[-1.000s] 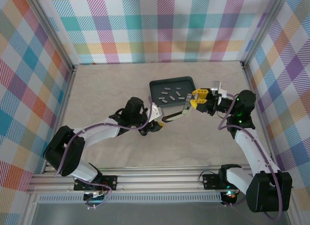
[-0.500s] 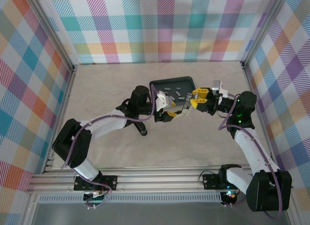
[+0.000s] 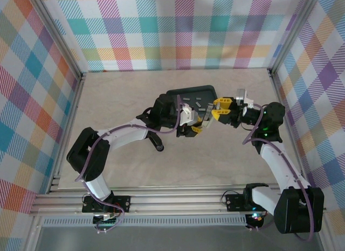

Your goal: Load the staples into the stapler

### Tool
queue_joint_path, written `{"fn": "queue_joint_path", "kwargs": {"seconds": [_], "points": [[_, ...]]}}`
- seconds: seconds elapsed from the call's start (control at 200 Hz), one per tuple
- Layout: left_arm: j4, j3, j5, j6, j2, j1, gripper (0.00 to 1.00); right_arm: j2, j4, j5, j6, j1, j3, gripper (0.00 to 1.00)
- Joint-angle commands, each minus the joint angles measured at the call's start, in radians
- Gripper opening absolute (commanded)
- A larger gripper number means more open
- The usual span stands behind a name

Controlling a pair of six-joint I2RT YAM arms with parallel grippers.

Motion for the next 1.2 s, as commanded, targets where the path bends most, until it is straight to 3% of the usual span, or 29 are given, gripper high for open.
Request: {"fn": "queue_joint_path", "kwargs": {"seconds": [0.0, 0.095, 0.21, 0.31, 0.47, 0.73, 0.92, 1.015, 1.2], "points": [[-0.060, 0.028, 0.002, 0.021, 0.008, -0.006, 0.31, -0.005, 0.099, 0.008, 0.018, 0.008, -0.007, 0.00], [-0.092, 0.024, -0.019, 0.023, -0.005, -0.003, 0.19, -0.006, 0.089, 0.013, 0.007, 0.008, -0.022, 0.00], [-0.160, 0.023, -0.056, 0.023, -0.026, 0.008, 0.11, -0.014, 0.029, 0.053, -0.039, 0.007, -0.053, 0.00], [-0.220, 0.011, -0.085, 0.030, -0.060, 0.021, 0.09, -0.031, -0.043, 0.095, -0.098, 0.006, -0.090, 0.00], [-0.330, -0.003, -0.149, 0.065, -0.120, 0.039, 0.08, -0.038, -0.061, 0.149, -0.124, 0.005, -0.155, 0.08], [-0.636, 0.067, -0.327, 0.188, -0.156, 0.043, 0.07, -0.050, -0.217, 0.217, -0.119, 0.003, -0.191, 0.37], [-0.734, 0.113, -0.428, 0.227, -0.156, 0.043, 0.07, -0.088, -0.383, 0.268, -0.012, 0.002, -0.167, 0.55], [-0.763, 0.139, -0.461, 0.243, -0.143, 0.044, 0.07, -0.122, -0.557, 0.303, 0.040, 0.003, -0.114, 0.63], [-0.790, 0.182, -0.478, 0.274, -0.104, 0.026, 0.07, -0.158, -0.891, 0.432, 0.096, 0.001, -0.002, 0.67]]}}
